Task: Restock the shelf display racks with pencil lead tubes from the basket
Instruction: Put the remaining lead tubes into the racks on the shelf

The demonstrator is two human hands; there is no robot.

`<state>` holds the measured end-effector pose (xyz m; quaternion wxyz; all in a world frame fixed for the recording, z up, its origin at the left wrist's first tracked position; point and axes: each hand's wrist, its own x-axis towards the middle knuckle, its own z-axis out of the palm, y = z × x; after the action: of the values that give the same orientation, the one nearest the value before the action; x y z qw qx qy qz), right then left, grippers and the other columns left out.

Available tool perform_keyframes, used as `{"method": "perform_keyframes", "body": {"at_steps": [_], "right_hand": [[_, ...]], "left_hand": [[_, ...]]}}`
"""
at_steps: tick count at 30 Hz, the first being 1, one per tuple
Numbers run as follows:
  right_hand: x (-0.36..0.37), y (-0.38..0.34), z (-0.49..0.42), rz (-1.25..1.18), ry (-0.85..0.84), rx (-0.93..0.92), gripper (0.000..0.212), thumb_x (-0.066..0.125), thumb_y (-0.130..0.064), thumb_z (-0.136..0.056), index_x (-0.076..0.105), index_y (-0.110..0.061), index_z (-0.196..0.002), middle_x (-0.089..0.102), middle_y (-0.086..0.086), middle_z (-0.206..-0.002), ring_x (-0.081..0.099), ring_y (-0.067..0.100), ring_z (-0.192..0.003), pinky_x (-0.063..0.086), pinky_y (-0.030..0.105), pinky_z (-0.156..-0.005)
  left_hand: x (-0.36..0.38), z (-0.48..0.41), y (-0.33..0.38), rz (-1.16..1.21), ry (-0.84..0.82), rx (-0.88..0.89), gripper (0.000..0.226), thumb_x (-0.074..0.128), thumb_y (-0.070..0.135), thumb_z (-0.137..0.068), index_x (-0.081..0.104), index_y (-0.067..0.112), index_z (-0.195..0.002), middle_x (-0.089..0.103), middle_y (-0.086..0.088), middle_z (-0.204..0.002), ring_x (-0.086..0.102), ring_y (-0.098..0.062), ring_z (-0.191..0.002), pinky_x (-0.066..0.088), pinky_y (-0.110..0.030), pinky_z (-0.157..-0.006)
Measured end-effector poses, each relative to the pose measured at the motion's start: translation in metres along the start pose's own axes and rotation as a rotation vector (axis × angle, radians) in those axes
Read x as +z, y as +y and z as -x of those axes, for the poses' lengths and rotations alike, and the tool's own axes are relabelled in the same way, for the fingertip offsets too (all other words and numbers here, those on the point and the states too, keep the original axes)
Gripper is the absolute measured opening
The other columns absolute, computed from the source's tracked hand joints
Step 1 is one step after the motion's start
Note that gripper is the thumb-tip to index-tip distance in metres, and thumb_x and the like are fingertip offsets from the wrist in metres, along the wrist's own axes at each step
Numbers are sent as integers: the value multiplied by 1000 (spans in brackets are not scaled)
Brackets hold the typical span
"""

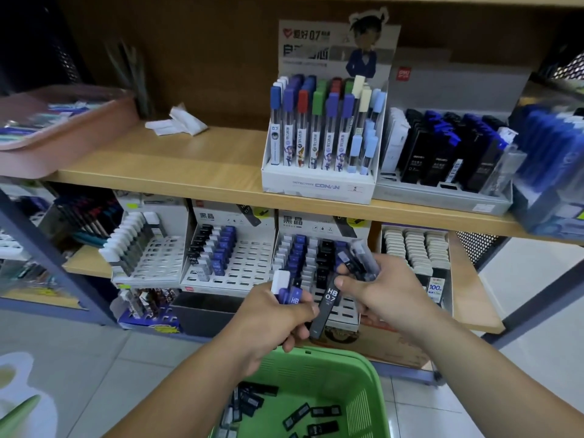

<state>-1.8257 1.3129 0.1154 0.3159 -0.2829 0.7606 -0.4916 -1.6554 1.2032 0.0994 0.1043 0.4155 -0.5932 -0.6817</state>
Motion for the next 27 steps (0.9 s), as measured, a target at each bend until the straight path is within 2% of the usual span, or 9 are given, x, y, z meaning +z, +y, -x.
{"method": "perform_keyframes", "body": {"at_steps": [3,5,7,9,12,14,18,22,27], "right_hand": [[-7,-8,-1,9,131,-130,11,81,-14,-88,73,-20,-94,72,-6,-68,59,7,-49,46,23,-52],[-7,-12,-5,68,200,-208,14,79,-16,-89,73,-27,-96,73,-10,-79,63,-2,-58,44,11,-54],[-3,-14,-12,179,223,-248,12,78,-18,-91,72,-27,-94,70,-8,-83,64,4,-70,42,7,-53],[2,-12,-22,270,228,-263,12,77,-17,-91,68,-24,-86,67,-3,-78,61,13,-69,41,8,-52],[7,-5,-34,349,211,-253,11,77,-19,-91,67,-16,-85,65,5,-75,58,16,-64,39,11,-49],[9,1,-39,378,180,-261,8,78,-19,-90,70,-19,-90,68,-2,-80,63,14,-72,40,8,-54],[15,12,-47,416,101,-259,14,78,-18,-89,68,-27,-92,70,-11,-83,66,9,-79,44,17,-63],[14,18,-53,490,102,-287,9,78,-21,-88,69,-22,-91,70,-4,-80,66,15,-74,51,24,-64],[17,22,-55,583,113,-365,13,76,-22,-88,73,-20,-100,72,-1,-86,67,19,-80,57,34,-73]], "left_hand": [[-5,2,3,27,-5,-41,32,74,2,-88,64,-4,-118,77,-13,-81,62,-17,-57,41,-28,-47],[-9,3,2,3,-8,-77,44,74,4,-88,56,-10,-127,76,-10,-74,57,-12,-47,43,-25,-47],[-11,4,0,-8,-20,-107,56,76,10,-88,50,-13,-133,77,-10,-77,56,-10,-46,46,-22,-50],[-11,6,0,7,-30,-117,48,75,15,-89,59,-12,-126,78,-13,-80,58,-11,-48,47,-22,-52],[-10,12,3,89,-26,-108,28,75,22,-93,68,-3,-104,80,-12,-88,73,-18,-70,48,-25,-53],[-11,13,3,136,-32,-114,29,77,28,-92,71,1,-101,80,-10,-92,77,-20,-85,51,-28,-56],[-14,8,-1,171,-13,-127,24,81,20,-88,76,1,-101,80,-14,-91,73,-16,-73,55,-25,-56],[-14,7,-3,194,-40,-132,24,78,1,-84,73,1,-107,78,-22,-96,72,-21,-76,53,-24,-56],[-12,5,-1,212,-64,-118,26,75,-1,-85,70,-1,-110,78,-22,-95,72,-21,-74,52,-25,-55]]}}
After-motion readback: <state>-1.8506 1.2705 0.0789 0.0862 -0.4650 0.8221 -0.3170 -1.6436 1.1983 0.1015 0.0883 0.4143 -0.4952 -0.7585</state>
